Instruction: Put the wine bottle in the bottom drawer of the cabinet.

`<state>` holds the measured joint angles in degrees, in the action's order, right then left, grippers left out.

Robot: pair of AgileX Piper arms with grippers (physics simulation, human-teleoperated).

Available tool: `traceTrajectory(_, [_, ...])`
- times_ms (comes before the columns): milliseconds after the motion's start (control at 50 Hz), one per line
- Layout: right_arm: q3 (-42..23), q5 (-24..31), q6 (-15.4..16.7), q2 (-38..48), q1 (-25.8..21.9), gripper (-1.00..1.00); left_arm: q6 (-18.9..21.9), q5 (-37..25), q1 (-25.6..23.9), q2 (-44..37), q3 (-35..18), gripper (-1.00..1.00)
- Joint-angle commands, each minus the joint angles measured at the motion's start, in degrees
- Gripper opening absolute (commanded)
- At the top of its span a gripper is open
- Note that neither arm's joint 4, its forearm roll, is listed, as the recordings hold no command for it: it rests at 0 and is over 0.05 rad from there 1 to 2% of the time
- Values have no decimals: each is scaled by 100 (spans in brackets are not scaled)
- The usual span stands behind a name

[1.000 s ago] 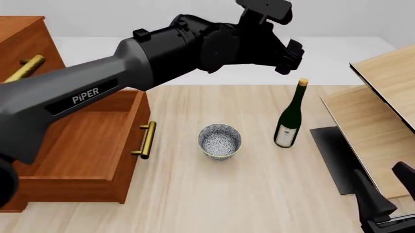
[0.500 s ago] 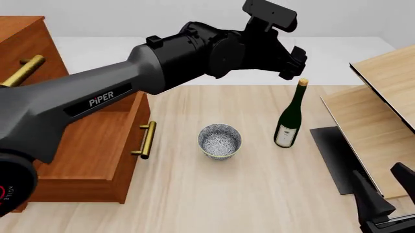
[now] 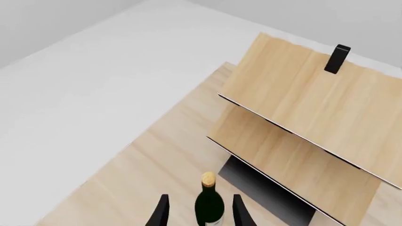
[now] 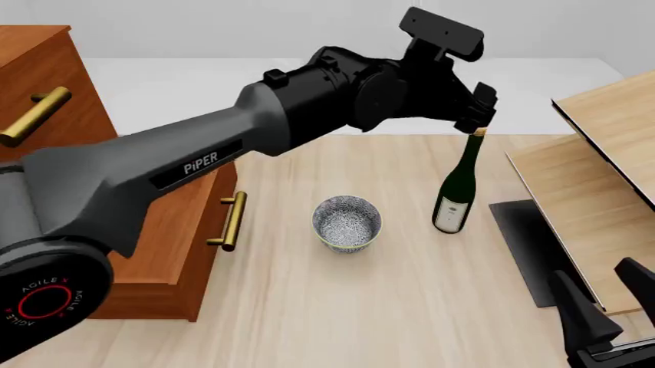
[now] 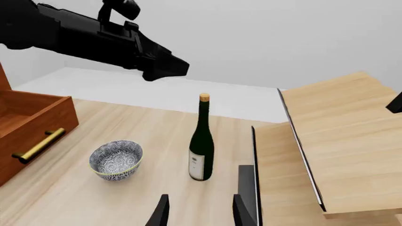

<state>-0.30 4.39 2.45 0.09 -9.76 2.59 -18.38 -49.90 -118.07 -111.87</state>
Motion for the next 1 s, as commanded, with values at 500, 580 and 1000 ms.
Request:
traceTrajectory(500, [8,22,26,-1,-6,100,-103,66,41,-612,-400,100])
traceTrajectory(580, [6,22,17,1,-12,100,-113,77,16,-677,-445,100])
traceTrajectory(1000, [26,77,-9,2,-45,100,-175,33,-4,-1090,-835,100])
